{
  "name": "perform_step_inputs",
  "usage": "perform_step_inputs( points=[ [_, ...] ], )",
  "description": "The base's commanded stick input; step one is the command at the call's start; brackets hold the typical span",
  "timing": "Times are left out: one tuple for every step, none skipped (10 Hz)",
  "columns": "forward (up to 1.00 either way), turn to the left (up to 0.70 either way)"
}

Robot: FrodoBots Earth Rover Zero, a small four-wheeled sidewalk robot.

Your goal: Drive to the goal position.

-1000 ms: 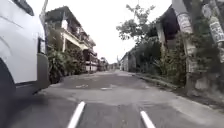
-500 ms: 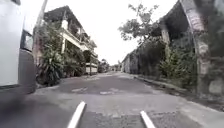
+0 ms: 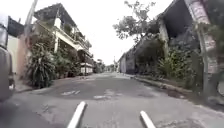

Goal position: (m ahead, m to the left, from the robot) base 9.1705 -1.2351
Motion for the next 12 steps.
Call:
perform_step_inputs(
  points=[
    [0.7, 0.0],
    [0.7, 0.0],
    [0.7, 0.0],
    [0.7, 0.0],
    [0.7, 0.0],
    [0.7, 0.0],
    [0.7, 0.0],
    [0.7, 0.0],
    [0.7, 0.0],
    [0.7, 0.0],
    [0.7, 0.0],
    [0.7, 0.0]
  ],
)
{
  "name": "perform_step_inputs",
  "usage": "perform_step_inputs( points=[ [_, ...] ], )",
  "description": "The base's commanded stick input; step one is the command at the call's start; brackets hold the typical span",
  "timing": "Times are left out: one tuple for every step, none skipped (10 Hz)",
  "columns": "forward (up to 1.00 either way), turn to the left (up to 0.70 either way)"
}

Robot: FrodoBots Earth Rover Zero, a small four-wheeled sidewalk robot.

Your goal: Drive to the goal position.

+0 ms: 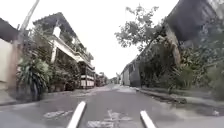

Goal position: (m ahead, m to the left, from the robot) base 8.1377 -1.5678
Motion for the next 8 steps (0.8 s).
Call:
perform_step_inputs(
  points=[
    [0.7, 0.0],
    [0.7, 0.0],
    [0.7, 0.0],
    [0.7, 0.0],
    [0.7, 0.0],
    [0.7, 0.0],
    [0.7, 0.0],
    [0.7, 0.0]
  ],
)
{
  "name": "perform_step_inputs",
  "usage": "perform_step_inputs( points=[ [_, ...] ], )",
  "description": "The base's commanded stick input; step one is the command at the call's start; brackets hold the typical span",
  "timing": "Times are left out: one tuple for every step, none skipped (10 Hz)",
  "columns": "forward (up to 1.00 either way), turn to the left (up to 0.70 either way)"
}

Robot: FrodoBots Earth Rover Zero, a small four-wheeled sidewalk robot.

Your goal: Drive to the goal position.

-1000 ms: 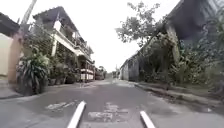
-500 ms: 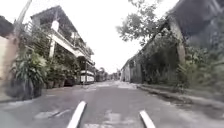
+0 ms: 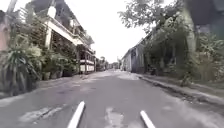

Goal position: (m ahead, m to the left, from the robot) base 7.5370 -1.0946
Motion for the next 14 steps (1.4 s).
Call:
perform_step_inputs(
  points=[
    [0.7, 0.0],
    [0.7, 0.0],
    [0.7, 0.0],
    [0.7, 0.0],
    [0.7, 0.0],
    [0.7, 0.0],
    [0.7, 0.0],
    [0.7, 0.0],
    [0.7, 0.0],
    [0.7, 0.0],
    [0.7, 0.0],
    [0.7, 0.0],
    [0.7, 0.0],
    [0.7, 0.0]
  ],
)
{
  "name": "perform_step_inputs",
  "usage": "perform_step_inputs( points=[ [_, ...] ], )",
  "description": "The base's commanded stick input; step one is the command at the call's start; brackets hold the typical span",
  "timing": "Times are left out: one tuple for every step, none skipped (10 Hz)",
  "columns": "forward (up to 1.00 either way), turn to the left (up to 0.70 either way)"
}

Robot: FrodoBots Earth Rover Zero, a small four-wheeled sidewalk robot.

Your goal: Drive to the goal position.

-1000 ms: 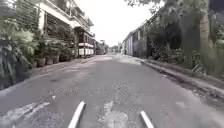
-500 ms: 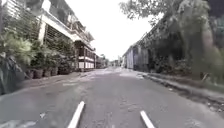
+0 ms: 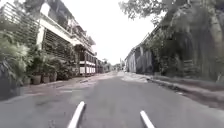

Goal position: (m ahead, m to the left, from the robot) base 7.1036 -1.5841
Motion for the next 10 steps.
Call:
perform_step_inputs(
  points=[
    [0.7, 0.0],
    [0.7, 0.0],
    [0.7, 0.0],
    [0.7, -0.35],
    [0.7, -0.35],
    [0.7, -0.35],
    [0.7, -0.35],
    [0.7, -0.35],
    [0.7, -0.35],
    [0.7, -0.35]
  ],
)
